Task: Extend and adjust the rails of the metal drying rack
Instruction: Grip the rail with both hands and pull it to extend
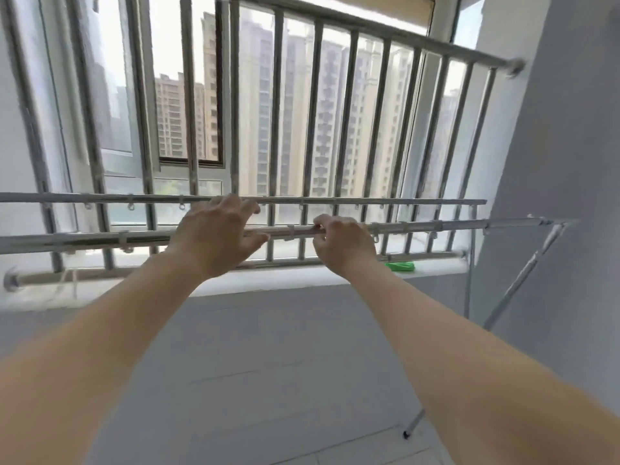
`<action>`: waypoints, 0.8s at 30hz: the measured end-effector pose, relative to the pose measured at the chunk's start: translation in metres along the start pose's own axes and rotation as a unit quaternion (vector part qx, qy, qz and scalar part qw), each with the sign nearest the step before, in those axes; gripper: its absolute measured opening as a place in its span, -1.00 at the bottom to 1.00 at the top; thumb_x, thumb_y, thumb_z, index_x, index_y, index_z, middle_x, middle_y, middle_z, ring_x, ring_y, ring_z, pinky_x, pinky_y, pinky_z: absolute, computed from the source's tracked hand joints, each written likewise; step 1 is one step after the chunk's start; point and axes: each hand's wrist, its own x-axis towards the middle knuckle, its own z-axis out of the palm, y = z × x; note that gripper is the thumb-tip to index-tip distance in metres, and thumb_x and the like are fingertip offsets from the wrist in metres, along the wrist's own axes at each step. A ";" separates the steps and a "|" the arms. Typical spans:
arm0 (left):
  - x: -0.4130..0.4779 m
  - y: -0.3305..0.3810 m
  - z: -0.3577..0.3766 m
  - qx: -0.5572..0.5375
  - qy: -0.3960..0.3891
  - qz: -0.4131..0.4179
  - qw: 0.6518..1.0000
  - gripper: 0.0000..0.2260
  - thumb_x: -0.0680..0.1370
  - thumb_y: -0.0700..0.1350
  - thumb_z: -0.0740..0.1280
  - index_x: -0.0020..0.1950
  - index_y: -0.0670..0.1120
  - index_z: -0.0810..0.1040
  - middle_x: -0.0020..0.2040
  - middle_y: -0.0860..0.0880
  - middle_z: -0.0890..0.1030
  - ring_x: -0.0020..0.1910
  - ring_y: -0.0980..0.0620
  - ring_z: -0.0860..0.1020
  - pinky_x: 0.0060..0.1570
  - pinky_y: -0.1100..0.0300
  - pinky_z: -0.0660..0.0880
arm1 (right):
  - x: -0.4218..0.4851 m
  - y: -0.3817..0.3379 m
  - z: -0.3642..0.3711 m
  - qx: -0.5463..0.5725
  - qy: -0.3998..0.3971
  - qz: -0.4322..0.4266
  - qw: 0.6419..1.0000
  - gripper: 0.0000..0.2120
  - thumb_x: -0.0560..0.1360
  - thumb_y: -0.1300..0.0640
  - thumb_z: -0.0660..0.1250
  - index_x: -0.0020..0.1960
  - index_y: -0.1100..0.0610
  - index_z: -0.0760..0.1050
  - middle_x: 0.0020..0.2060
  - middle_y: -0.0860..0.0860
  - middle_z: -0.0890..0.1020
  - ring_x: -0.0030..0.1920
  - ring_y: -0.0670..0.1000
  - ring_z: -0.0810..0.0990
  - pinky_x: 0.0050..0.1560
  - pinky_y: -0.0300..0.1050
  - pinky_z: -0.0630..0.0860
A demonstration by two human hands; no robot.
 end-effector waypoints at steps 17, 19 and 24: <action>0.042 0.072 0.068 0.034 0.055 -0.106 0.992 -0.34 0.38 0.46 -0.02 -0.13 -0.10 0.51 -0.21 -0.16 0.58 -0.15 -0.14 0.52 0.02 -0.06 0.29 | 0.029 0.161 -0.006 -0.086 -0.051 0.006 0.995 -0.73 0.56 -0.04 0.22 0.17 0.07 0.46 0.18 0.11 0.52 0.29 0.15 0.39 0.36 0.21 0.22; 0.039 0.071 0.065 0.024 0.054 -0.108 0.992 -0.36 0.40 0.45 0.02 -0.11 -0.09 0.51 -0.19 -0.15 0.59 -0.12 -0.14 0.51 0.03 -0.07 0.28 | 0.028 0.161 -0.011 -0.093 -0.048 -0.003 0.994 -0.76 0.55 -0.05 0.23 0.14 0.05 0.48 0.15 0.09 0.53 0.28 0.14 0.40 0.33 0.19 0.23; 0.033 0.082 0.052 0.002 0.028 -0.117 0.993 -0.48 0.43 0.38 0.07 -0.13 -0.05 0.48 -0.21 -0.07 0.54 -0.10 -0.13 0.50 0.00 -0.03 0.26 | 0.017 0.163 -0.027 -0.101 -0.042 -0.011 0.994 -0.77 0.53 -0.07 0.28 0.11 0.01 0.52 0.11 0.07 0.55 0.23 0.12 0.43 0.27 0.11 0.24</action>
